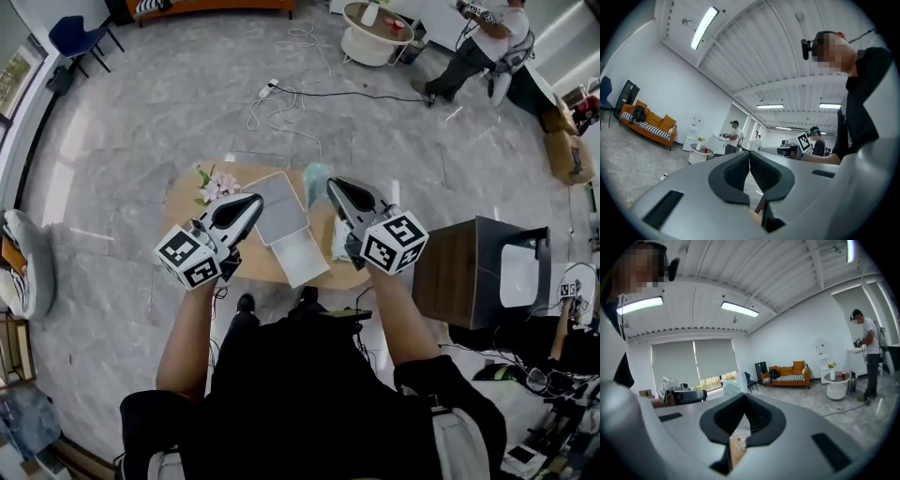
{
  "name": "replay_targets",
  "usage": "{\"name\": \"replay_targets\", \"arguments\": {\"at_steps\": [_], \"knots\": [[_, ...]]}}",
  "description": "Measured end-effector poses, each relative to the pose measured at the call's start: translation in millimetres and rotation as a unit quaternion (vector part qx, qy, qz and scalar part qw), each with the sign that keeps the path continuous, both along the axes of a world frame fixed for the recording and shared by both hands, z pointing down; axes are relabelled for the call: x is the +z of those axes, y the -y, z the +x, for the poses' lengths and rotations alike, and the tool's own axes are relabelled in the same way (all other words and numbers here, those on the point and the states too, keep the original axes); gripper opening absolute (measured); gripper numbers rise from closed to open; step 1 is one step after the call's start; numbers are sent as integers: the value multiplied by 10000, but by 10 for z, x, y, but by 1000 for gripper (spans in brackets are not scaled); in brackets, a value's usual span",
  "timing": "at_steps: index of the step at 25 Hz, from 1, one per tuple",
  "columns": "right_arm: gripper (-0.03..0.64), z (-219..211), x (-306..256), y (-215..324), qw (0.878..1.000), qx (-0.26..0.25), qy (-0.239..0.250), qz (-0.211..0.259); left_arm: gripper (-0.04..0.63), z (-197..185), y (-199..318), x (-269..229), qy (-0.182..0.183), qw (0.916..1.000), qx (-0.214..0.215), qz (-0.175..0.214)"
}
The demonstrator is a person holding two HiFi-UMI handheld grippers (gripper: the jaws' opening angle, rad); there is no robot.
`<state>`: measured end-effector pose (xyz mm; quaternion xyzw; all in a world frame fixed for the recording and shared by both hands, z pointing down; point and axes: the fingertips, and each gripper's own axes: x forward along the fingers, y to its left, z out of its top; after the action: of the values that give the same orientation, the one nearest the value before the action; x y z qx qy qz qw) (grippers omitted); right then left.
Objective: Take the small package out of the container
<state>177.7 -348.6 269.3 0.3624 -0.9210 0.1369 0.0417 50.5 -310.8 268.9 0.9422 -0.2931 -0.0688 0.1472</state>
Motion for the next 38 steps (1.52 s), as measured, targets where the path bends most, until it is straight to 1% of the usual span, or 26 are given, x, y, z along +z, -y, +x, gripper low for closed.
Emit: {"name": "replay_targets", "arguments": {"at_steps": [3,6,10,13,15,18,20,23,26,30,38], "knots": [[14,45,-436,-164,9976,-180,461,480,18,87,-107,-332,144,9990,207,362],[14,58,-781,-365,9897,-474,861,1042,18,164,-281,-669,99,9971,426,623],[14,-29,-1054,-545,9786,-762,976,1642,18,212,-459,-1012,106,9915,743,1061],[14,-9,-1150,-724,9725,-857,966,1938,18,306,-604,-1110,14,9868,1033,1250],[14,57,-1137,-798,9721,-815,994,1963,18,367,-696,-1100,-40,9840,1220,1298],[14,121,-1058,-790,9725,-806,1017,1936,18,389,-724,-1055,-37,9826,1298,1330],[14,142,-945,-774,9735,-791,992,1903,18,388,-693,-1033,-101,9823,1353,1292],[14,127,-680,-756,9792,-807,895,1632,18,379,-681,-988,-248,9824,1418,1189],[14,177,-537,-778,9823,-822,805,1480,18,454,-664,-926,-253,9821,1493,1120],[14,267,-537,-760,9833,-732,822,1447,18,497,-616,-889,-249,9820,1545,1060],[14,269,-509,-719,9851,-660,774,1386,18,497,-525,-768,-322,9821,1627,893]]}}
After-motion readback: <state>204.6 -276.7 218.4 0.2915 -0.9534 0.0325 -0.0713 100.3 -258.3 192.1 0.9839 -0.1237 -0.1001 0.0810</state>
